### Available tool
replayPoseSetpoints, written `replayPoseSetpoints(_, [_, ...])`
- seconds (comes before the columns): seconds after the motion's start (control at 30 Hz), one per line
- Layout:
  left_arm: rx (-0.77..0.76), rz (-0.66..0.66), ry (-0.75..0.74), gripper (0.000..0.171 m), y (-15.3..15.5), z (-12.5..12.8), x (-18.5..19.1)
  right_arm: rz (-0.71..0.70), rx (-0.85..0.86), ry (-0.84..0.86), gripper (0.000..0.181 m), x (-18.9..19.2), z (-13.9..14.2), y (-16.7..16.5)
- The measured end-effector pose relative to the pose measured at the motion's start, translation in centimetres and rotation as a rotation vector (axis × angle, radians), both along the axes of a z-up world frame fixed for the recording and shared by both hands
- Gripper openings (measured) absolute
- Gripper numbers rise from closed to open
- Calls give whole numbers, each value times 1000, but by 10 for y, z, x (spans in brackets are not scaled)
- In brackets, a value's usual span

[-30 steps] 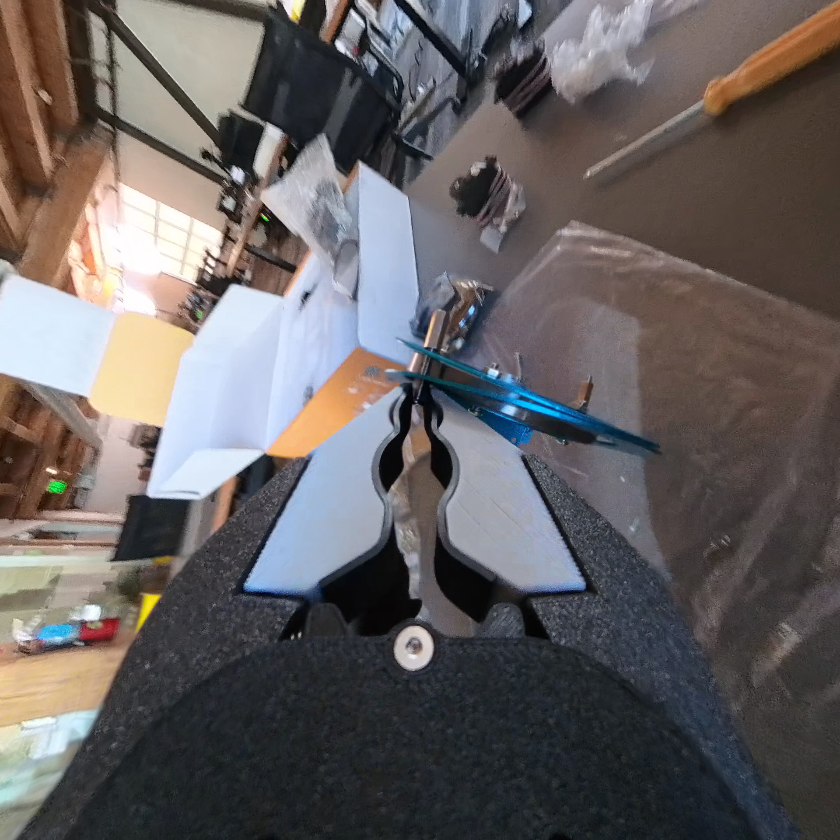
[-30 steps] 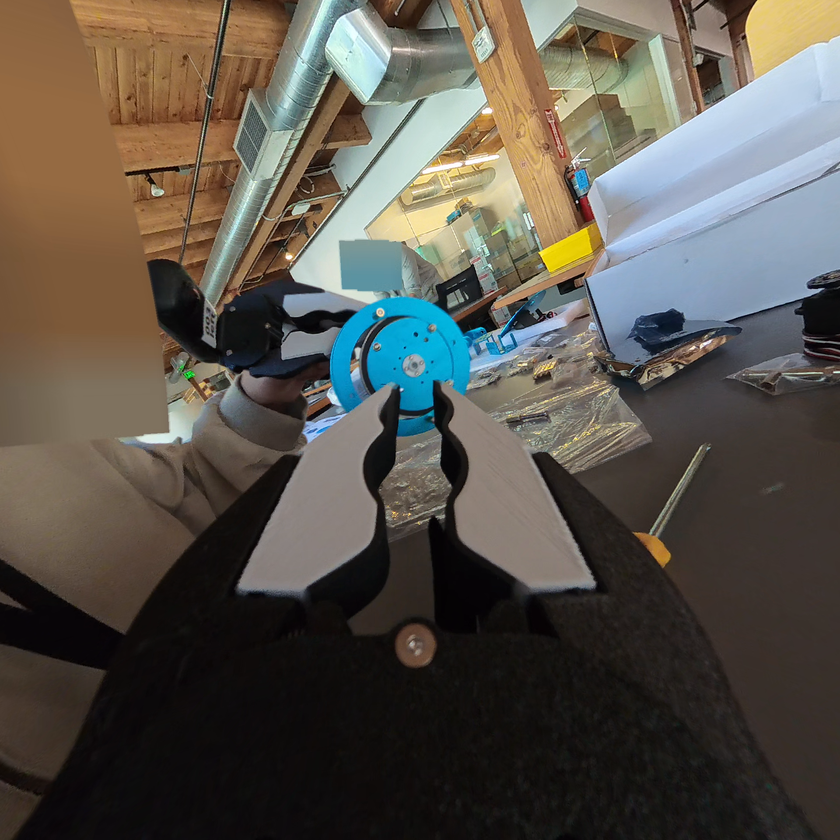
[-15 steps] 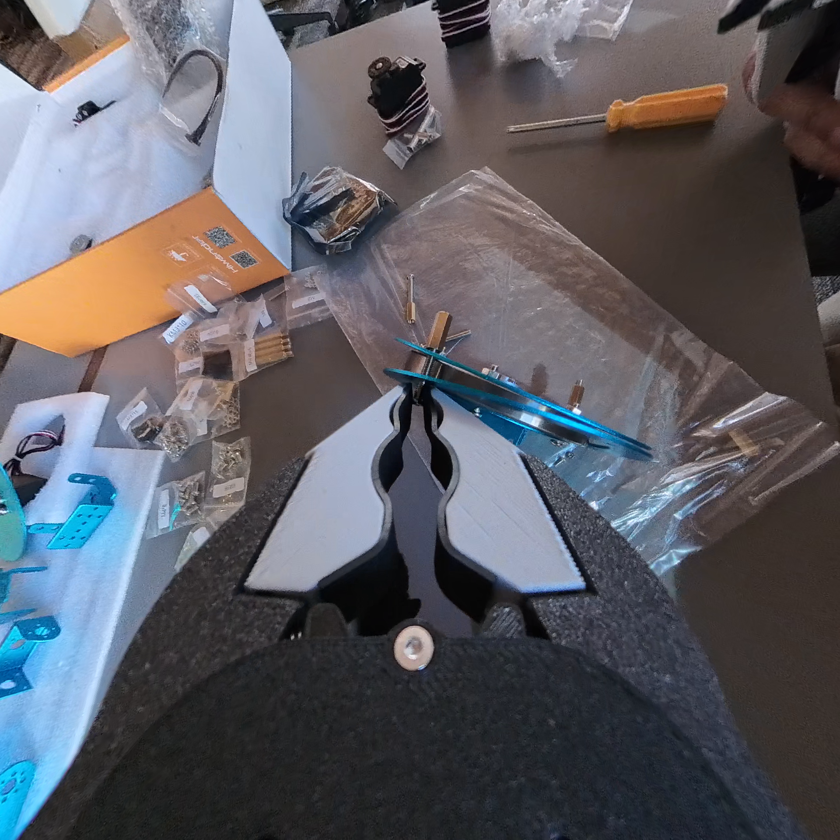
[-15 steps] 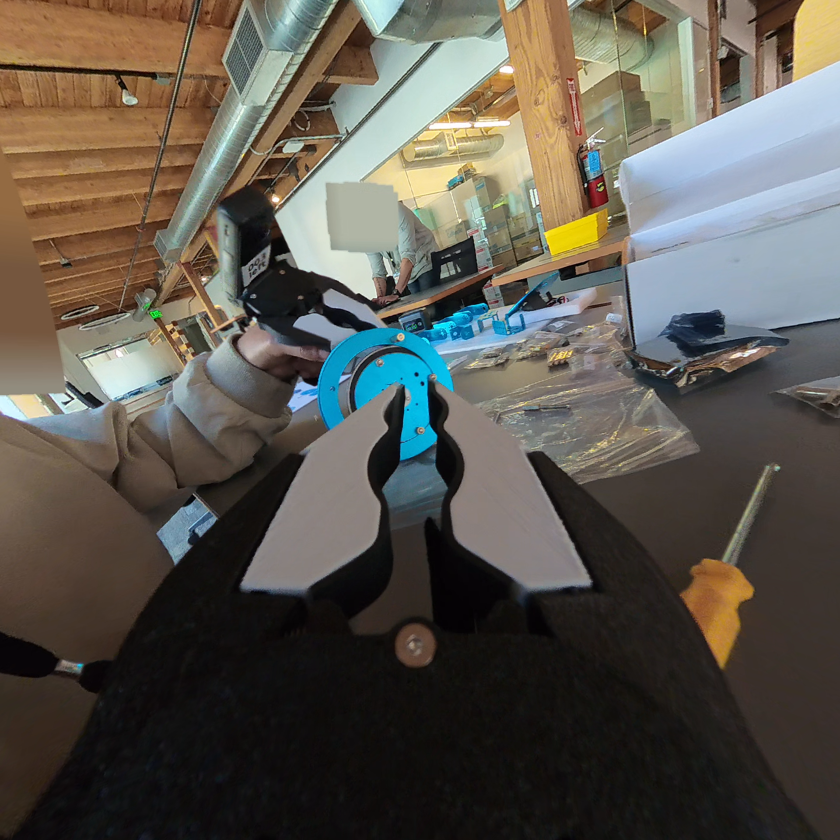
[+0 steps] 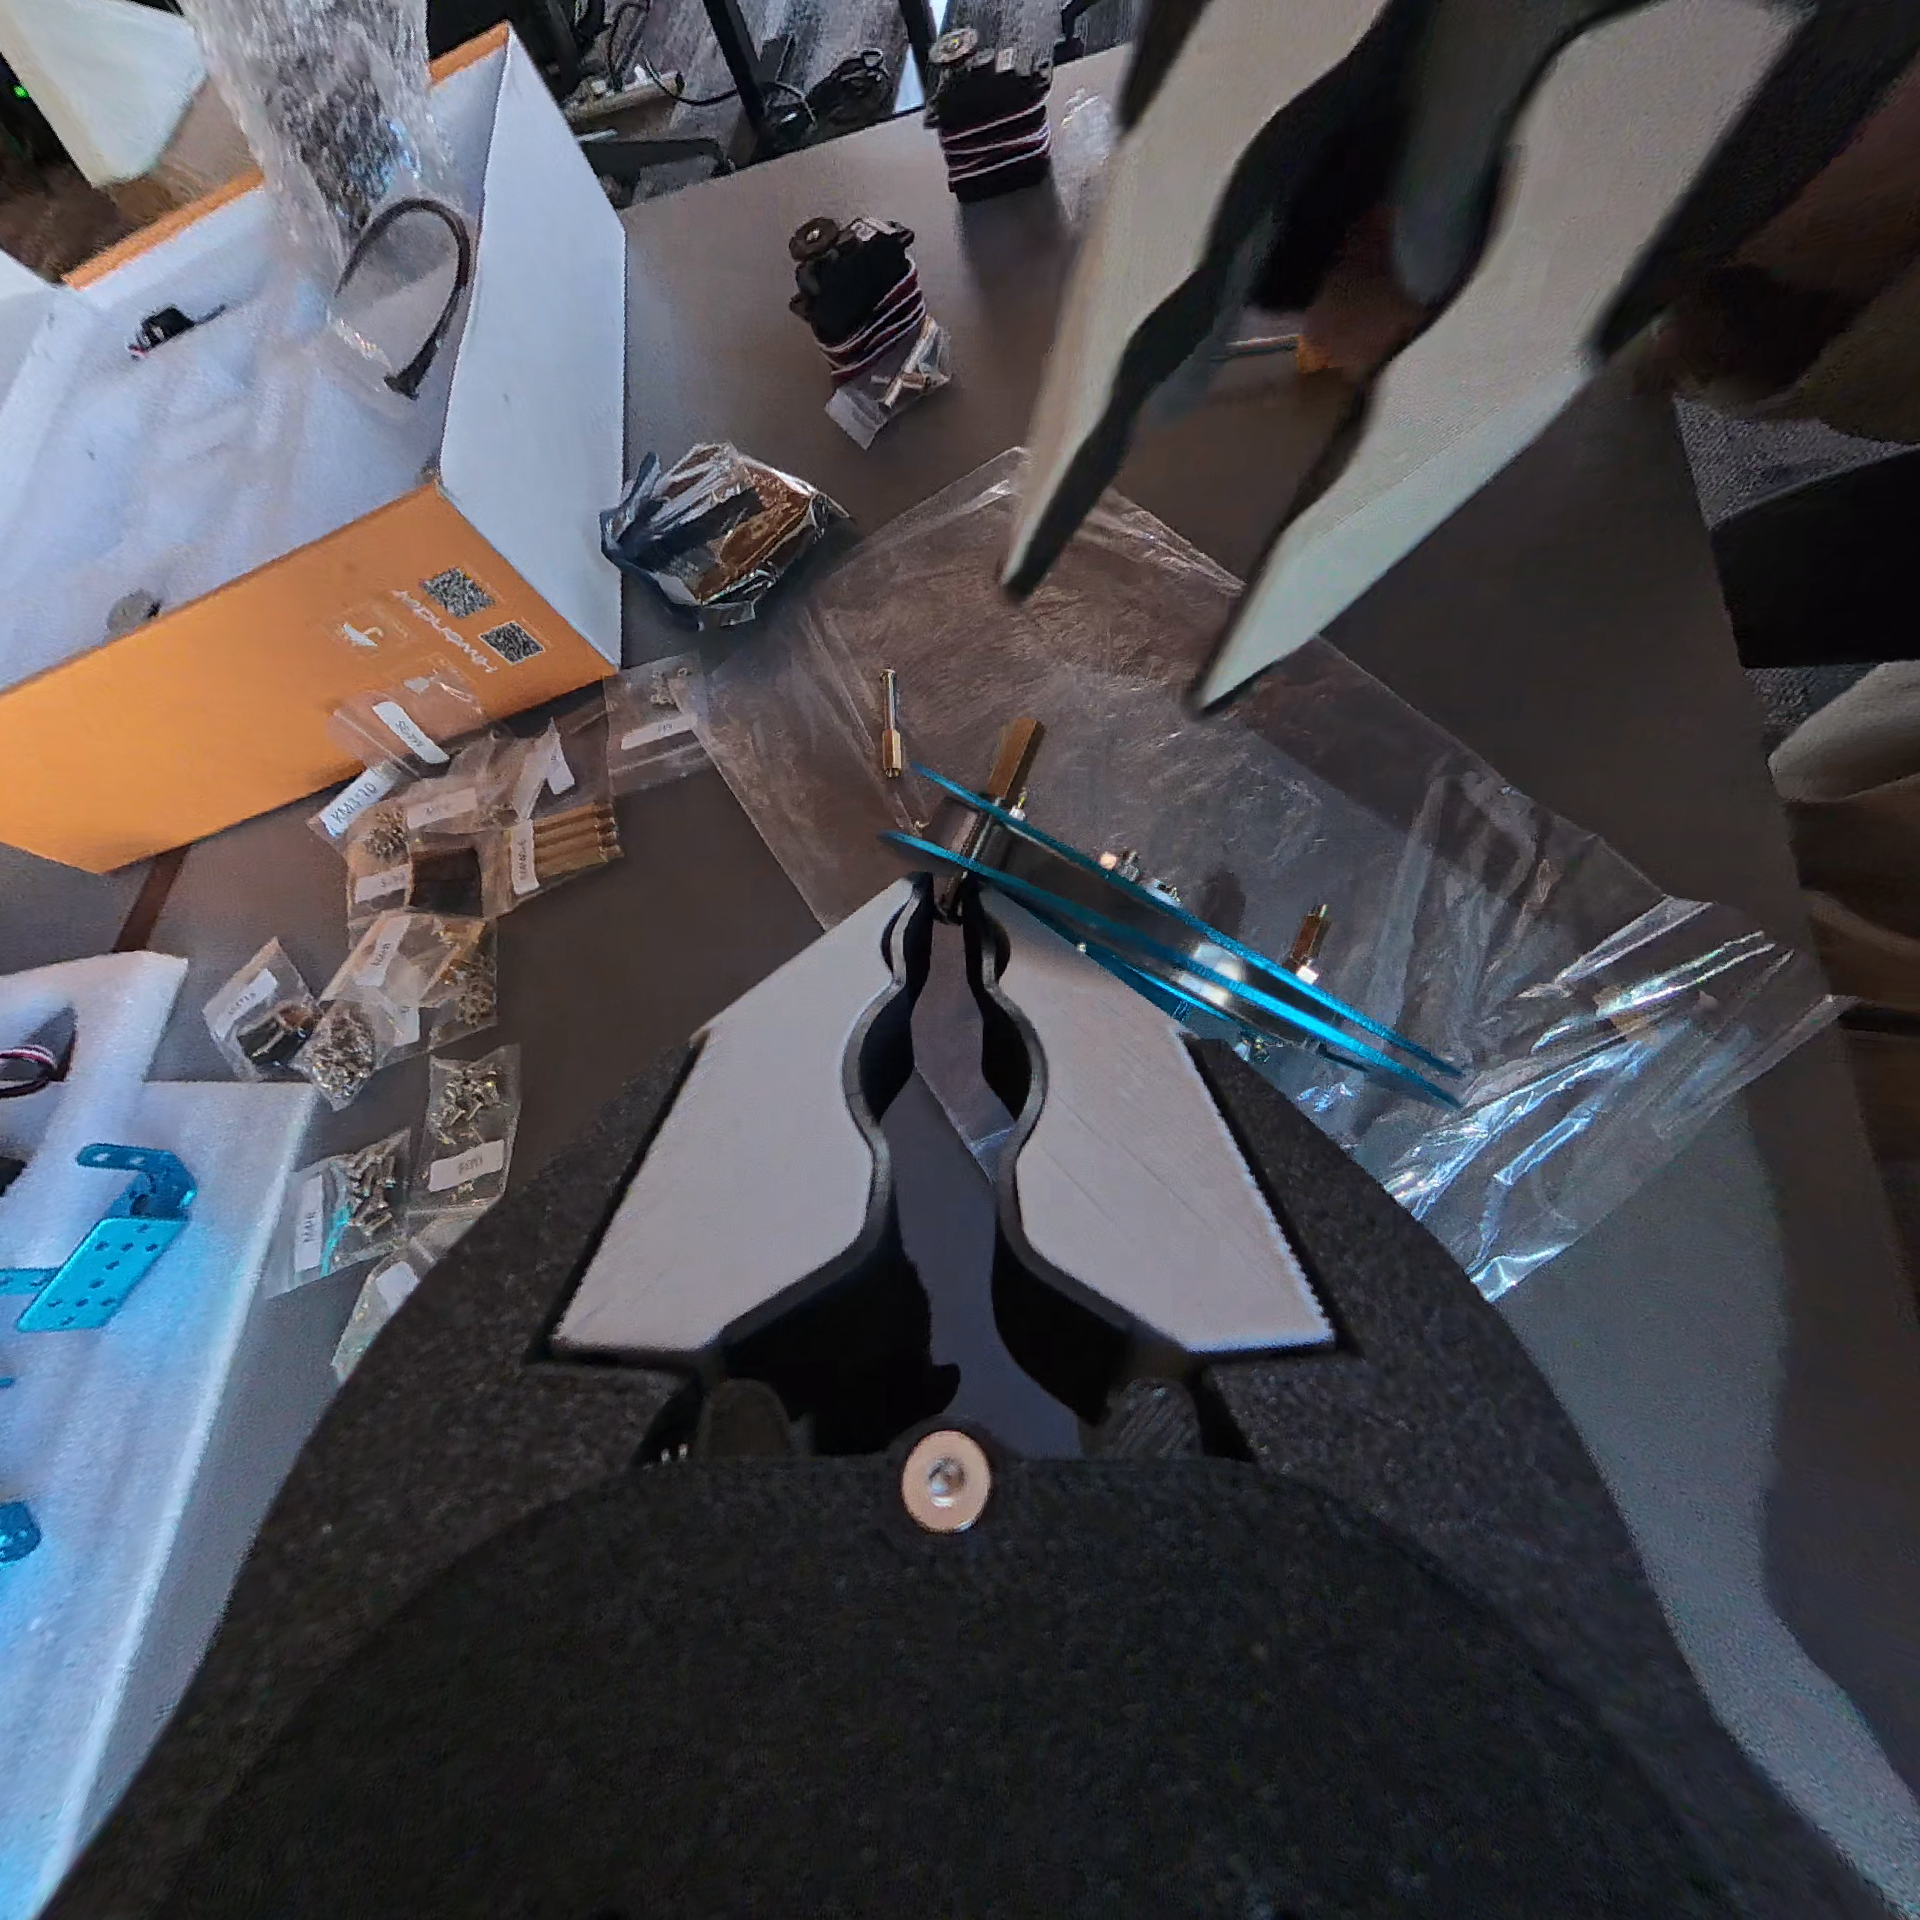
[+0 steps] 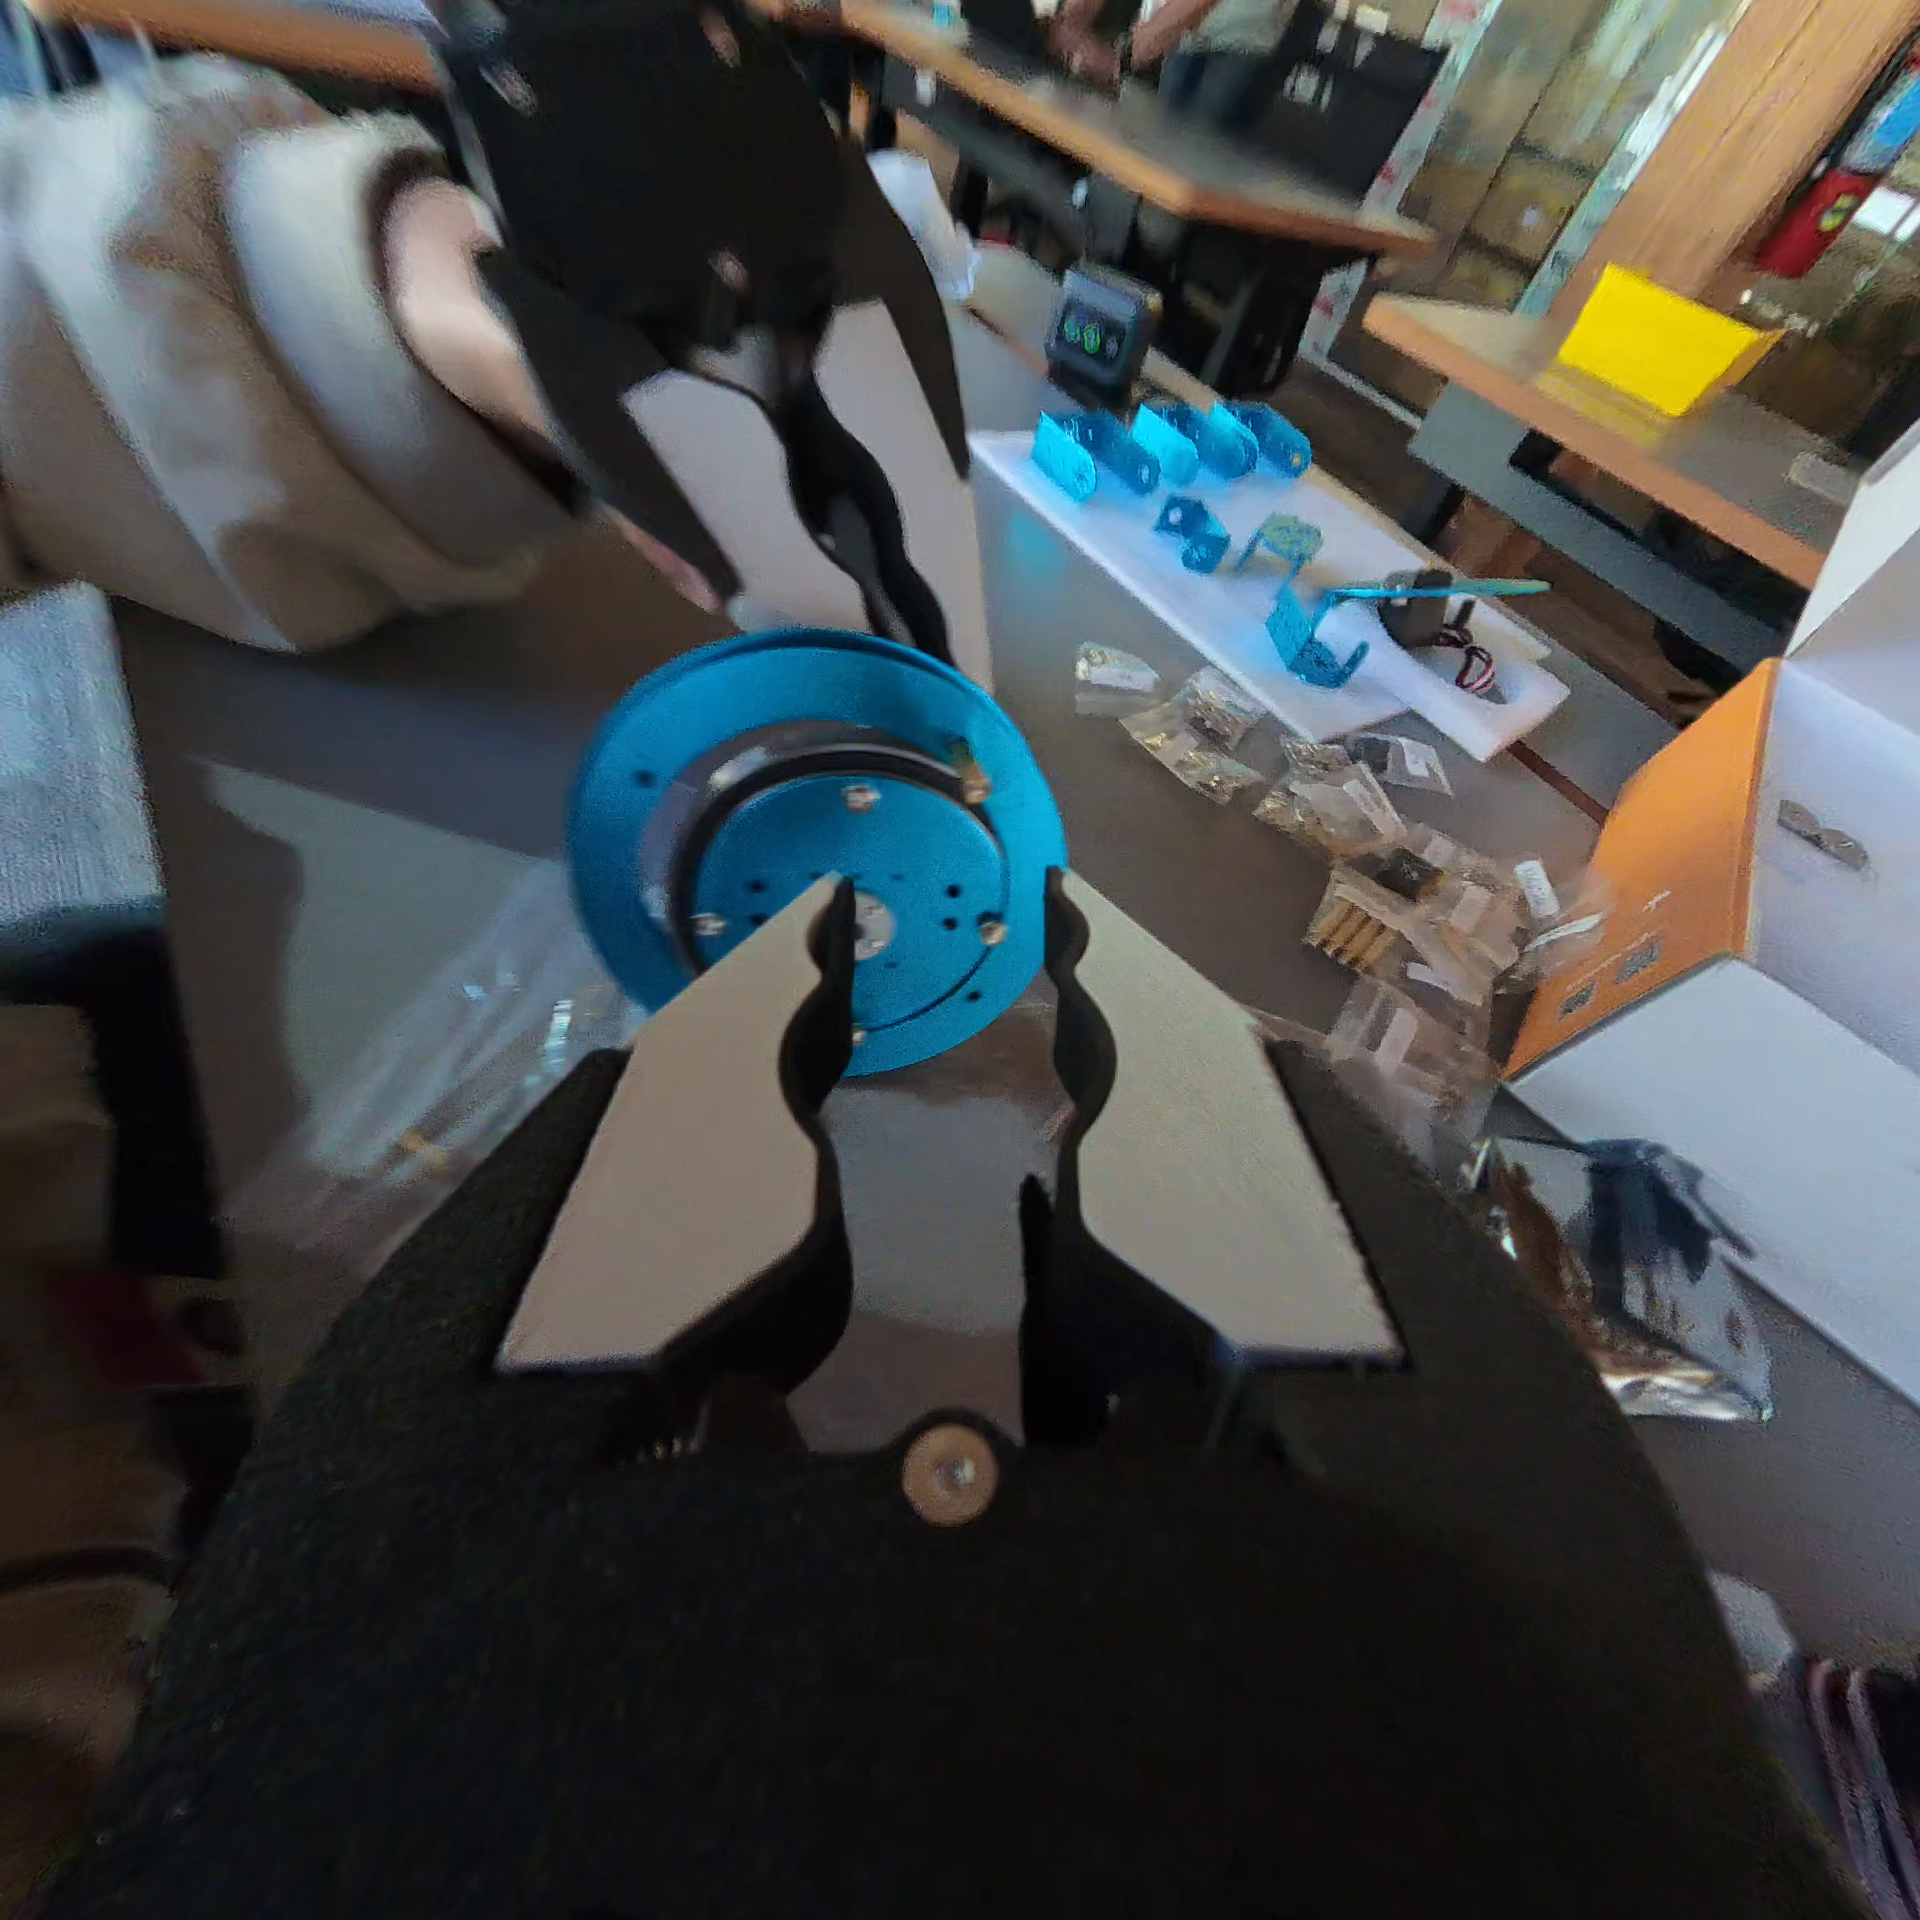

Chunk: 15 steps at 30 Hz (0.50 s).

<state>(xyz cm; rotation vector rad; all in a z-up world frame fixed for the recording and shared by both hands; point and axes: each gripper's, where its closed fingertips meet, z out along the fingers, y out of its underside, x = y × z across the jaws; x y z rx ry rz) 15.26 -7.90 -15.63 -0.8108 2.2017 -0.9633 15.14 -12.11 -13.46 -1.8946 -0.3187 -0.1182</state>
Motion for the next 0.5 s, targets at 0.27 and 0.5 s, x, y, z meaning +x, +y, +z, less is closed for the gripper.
replayPoseSetpoints(0.27, [82, -7, -46, 3, -7, 3, -4, 47, -89, -36, 14, -11, -7, 28])
replayPoseSetpoints(0.5, [93, -34, -80, 4, -15, 6, -7, 53, -88, -42, 5, -16, -1, 22])
